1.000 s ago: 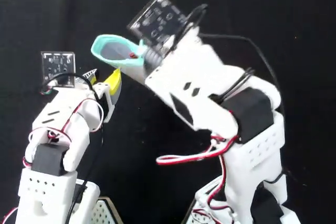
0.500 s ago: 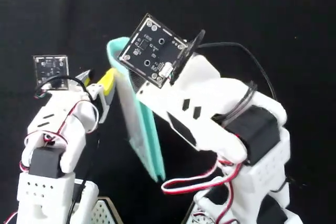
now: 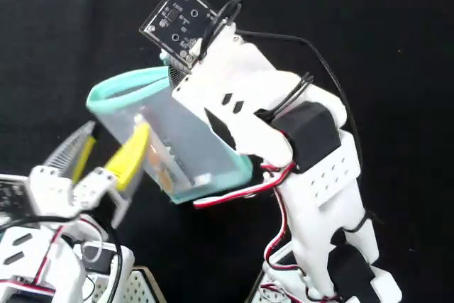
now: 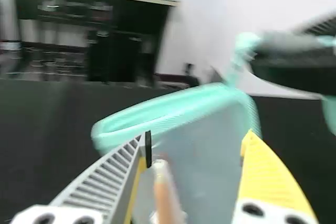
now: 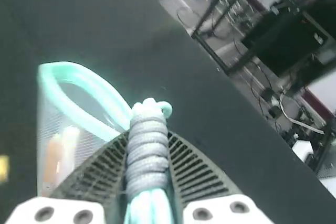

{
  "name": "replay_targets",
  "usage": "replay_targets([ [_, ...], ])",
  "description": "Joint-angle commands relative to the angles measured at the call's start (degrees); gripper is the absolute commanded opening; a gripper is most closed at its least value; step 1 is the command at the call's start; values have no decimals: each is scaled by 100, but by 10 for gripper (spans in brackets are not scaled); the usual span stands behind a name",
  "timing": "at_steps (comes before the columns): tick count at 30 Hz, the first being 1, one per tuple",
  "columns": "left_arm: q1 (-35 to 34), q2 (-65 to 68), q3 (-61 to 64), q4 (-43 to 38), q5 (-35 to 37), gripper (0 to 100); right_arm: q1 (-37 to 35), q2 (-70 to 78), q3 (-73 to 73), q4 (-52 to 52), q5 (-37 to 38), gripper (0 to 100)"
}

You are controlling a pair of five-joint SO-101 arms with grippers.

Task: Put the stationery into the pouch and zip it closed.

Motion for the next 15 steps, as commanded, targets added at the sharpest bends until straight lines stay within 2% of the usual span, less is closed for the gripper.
replay_targets([
  [1,734,-18,497,-703,0,296,70,-48,-101,-211,62,12],
  [5,716,413,1077,-1407,-53,296,88,-57,-119,-202,62,12],
  [15,-233,774,963,-1714,-158,296,97,-48,-945,-158,18,12],
])
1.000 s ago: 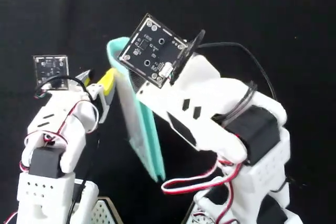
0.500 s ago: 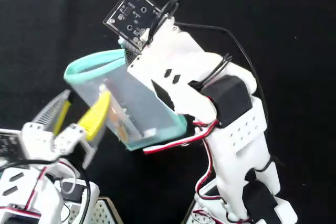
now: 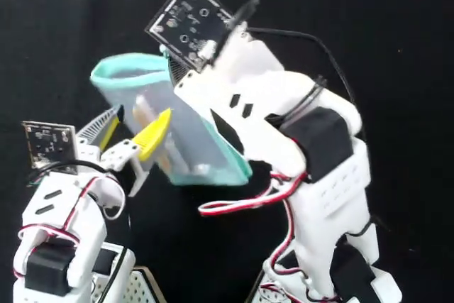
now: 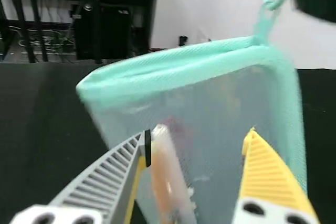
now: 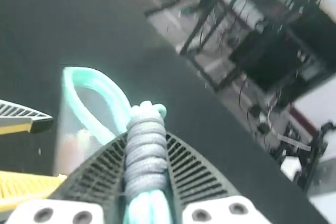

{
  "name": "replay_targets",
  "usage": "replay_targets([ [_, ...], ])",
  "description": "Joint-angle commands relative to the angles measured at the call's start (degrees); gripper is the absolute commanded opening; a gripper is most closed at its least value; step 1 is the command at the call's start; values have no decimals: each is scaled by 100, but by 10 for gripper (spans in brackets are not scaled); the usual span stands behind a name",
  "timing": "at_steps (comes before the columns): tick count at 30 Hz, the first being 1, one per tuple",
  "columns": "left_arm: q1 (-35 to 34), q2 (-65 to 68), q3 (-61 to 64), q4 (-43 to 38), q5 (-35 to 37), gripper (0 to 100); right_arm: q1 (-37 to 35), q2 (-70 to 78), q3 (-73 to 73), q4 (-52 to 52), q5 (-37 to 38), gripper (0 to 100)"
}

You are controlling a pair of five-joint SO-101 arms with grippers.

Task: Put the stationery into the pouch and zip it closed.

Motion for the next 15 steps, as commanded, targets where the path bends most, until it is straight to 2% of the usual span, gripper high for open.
replay_targets([
  [1,-189,79,-119,-448,-44,296,97,-57,-462,-158,9,12],
  [5,-163,79,-251,-703,18,296,88,-48,-453,-158,-229,12],
  [11,198,79,-251,-325,158,296,70,31,-251,-264,-264,12],
  [15,242,79,127,-703,158,296,-18,13,-277,-237,-264,12],
])
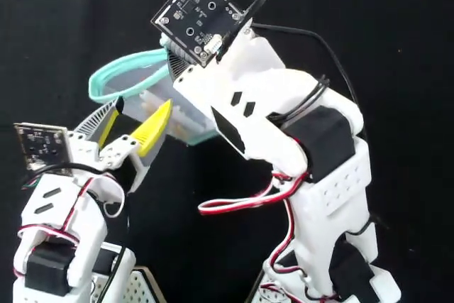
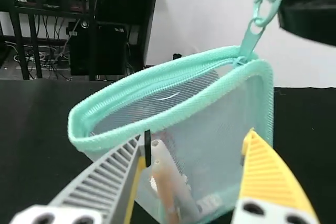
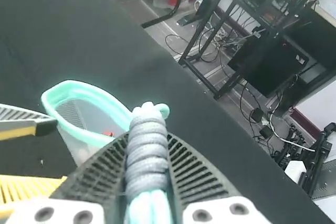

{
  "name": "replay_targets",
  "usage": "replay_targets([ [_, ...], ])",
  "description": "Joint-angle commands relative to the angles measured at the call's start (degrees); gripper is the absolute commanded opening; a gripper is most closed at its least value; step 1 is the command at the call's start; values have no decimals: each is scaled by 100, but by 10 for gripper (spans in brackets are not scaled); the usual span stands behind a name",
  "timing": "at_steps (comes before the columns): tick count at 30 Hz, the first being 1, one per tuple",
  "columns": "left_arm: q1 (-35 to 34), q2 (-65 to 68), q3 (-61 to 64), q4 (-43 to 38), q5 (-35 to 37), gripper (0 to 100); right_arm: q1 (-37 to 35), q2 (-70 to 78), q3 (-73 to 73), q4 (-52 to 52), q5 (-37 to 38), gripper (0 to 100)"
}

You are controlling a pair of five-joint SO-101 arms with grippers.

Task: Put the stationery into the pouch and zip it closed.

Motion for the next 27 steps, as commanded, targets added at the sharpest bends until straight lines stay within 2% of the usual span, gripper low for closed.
replay_targets([
  [1,101,44,136,-308,44,296,-70,-57,-163,-149,-70,12],
  [8,110,35,-57,-167,70,296,-519,-57,-409,325,-70,12],
  [13,699,9,-725,589,53,296,-571,13,-418,264,-35,12],
  [19,1077,35,-840,651,44,298,-589,382,-444,193,-35,12],
  [22,884,44,-681,484,44,298,-730,418,-462,193,-35,12],
  [27,189,44,110,-431,44,297,-853,242,-462,246,-35,12],
])
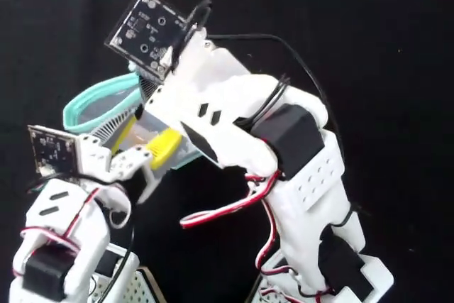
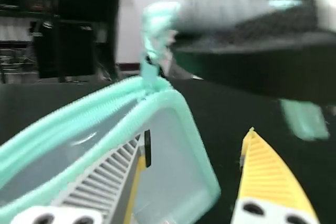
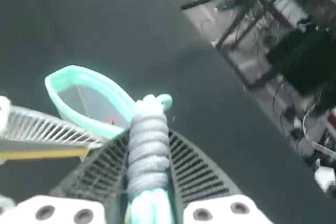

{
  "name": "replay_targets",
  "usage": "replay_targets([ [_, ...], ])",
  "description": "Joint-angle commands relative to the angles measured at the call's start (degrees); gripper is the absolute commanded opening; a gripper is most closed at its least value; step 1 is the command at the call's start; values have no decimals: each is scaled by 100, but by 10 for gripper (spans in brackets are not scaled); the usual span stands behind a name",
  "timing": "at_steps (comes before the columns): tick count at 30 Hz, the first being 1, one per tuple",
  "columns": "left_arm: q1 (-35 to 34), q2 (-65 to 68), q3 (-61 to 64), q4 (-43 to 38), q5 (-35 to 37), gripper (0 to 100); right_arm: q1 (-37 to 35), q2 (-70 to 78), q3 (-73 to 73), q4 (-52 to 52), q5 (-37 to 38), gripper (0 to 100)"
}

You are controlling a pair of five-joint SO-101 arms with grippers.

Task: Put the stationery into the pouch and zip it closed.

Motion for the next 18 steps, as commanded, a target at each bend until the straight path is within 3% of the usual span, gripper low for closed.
replay_targets([
  [1,-479,44,330,-563,44,297,-88,-259,-303,-88,-26,12],
  [18,-760,44,418,-738,44,297,-88,-778,-251,369,-62,12],
])
